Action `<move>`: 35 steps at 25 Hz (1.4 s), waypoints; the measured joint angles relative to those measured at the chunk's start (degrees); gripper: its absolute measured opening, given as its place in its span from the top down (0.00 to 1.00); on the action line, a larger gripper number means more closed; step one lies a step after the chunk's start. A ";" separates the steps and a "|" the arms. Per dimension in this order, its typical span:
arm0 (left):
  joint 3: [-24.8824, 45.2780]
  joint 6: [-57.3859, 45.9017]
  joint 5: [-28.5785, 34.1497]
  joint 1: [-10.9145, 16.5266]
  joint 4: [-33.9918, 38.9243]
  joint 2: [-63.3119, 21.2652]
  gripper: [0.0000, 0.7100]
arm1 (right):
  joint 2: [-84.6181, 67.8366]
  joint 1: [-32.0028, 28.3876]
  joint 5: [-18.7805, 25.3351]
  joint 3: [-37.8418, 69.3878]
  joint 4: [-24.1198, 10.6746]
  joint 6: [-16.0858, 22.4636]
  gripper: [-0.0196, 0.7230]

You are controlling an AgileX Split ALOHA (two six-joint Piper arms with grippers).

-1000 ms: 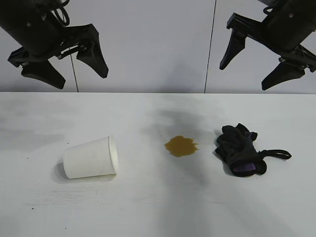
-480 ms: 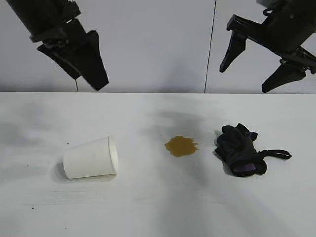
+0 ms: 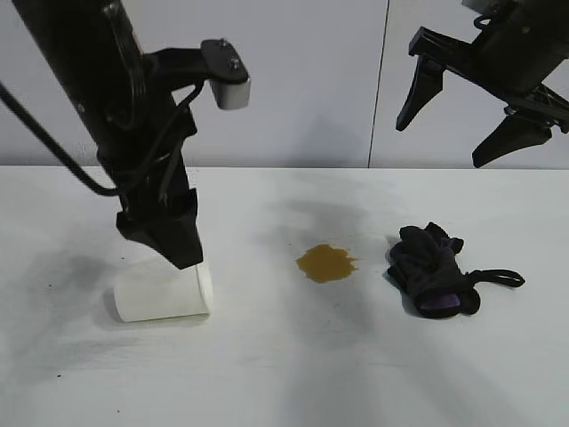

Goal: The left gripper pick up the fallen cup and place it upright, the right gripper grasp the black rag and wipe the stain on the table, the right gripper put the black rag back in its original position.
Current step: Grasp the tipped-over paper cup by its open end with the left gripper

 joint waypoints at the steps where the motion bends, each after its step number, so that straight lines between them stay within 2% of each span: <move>1: 0.80 0.00 -1.60 0.00 0.00 0.07 0.02 | 0.00 0.00 0.00 0.00 0.00 0.00 0.14; 6: 1.54 0.00 -5.90 0.00 -0.39 2.89 0.02 | 0.00 0.00 0.00 0.00 -0.16 0.00 0.14; 17: 1.54 0.00 -7.80 0.00 -1.32 9.54 0.02 | 0.00 0.00 -0.22 0.00 -0.16 0.00 0.14; 21: 1.54 0.00 -8.94 0.00 -1.32 9.94 0.13 | 0.00 0.00 -0.47 0.00 -0.28 0.00 0.14; 25: 1.54 0.25 -9.01 0.00 -1.34 11.51 0.19 | 0.00 0.00 -0.55 0.00 -0.45 0.00 0.14; 30: 1.54 0.89 -9.01 0.06 -0.80 11.86 0.33 | 0.00 0.00 -0.62 0.00 -0.84 0.00 0.14; 35: 1.54 1.53 -10.50 0.06 -0.27 11.74 0.36 | 0.00 0.00 -0.81 0.00 -0.95 0.00 0.14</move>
